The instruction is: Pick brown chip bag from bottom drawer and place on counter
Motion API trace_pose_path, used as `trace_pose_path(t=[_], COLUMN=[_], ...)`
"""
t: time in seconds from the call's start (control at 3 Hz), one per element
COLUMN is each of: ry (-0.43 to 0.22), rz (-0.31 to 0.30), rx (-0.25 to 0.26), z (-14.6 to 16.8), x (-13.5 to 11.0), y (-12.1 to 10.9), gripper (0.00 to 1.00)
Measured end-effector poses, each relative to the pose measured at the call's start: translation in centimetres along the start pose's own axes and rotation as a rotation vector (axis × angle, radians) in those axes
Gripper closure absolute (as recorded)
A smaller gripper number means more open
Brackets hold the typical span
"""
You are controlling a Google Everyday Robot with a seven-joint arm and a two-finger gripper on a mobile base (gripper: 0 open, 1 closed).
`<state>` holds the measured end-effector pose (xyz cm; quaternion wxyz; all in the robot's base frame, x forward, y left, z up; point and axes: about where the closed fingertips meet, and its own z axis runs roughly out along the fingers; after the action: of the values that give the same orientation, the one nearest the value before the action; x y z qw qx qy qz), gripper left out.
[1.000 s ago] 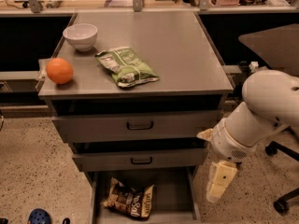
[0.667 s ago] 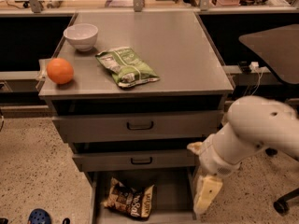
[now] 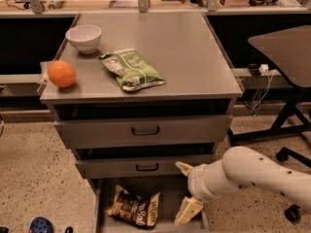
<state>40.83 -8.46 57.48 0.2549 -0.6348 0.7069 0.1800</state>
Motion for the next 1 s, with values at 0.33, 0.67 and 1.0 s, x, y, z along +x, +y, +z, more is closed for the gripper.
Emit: trace_pose_path(t=[0.33,0.67,1.0], ry=[-0.012,-0.038,-0.051], rz=[-0.033,-0.076,-0.086], rx=[0.053,0.022,-0.032], z=[0.0,3.4,11.6], x=[0.4,-0.3,1.3], y=[-1.0,-1.4,-0.5], gripper=[0.00,0.00,0.00])
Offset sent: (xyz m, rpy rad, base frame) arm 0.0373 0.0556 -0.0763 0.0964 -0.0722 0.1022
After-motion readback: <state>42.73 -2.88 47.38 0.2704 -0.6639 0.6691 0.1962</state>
